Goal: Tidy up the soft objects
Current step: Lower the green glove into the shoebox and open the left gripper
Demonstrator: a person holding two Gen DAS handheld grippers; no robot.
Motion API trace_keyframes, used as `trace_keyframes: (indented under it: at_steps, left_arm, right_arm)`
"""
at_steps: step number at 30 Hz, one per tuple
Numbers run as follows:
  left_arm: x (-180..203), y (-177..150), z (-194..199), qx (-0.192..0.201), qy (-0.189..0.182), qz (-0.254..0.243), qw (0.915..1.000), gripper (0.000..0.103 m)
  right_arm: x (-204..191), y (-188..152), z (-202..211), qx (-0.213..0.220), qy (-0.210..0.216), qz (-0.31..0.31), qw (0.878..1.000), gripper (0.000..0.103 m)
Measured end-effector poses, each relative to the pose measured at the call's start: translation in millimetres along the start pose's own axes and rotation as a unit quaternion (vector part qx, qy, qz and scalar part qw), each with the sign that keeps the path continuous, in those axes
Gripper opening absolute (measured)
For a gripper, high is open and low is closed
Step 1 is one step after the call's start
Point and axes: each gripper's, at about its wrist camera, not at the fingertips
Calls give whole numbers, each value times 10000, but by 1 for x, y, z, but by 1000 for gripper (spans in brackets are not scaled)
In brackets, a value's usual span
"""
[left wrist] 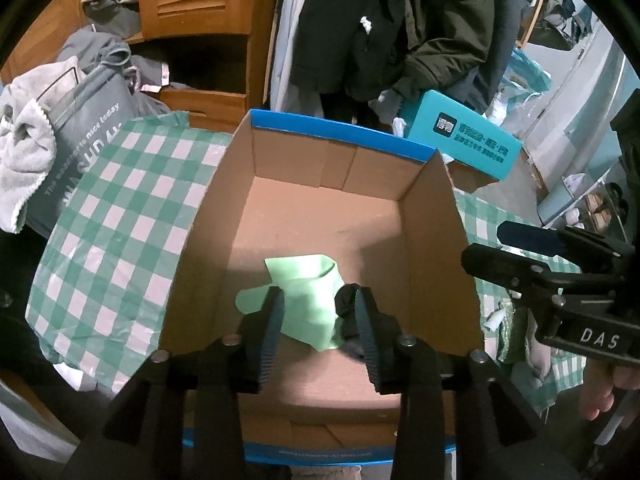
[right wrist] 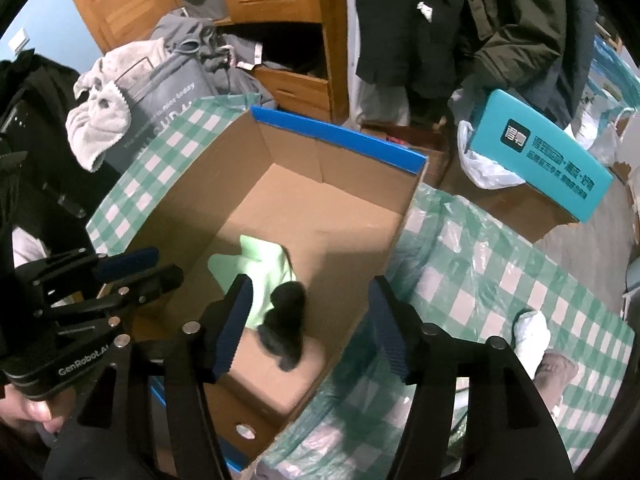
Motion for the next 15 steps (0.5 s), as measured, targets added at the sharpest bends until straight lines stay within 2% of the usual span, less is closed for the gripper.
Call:
trace_keyframes:
  at_steps: [15]
  left_arm:
    - [28, 2, 7, 88, -245, -220, 9994, 39]
  right_arm:
    - [23, -10, 25, 265, -133, -216, 9993, 71]
Point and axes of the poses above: each gripper's, at about its wrist camera, not at the fingertips, and z roughly against the way its jaws point, x to its right, y to its top, and after that the axes turned 1 degree about -y, right-handed
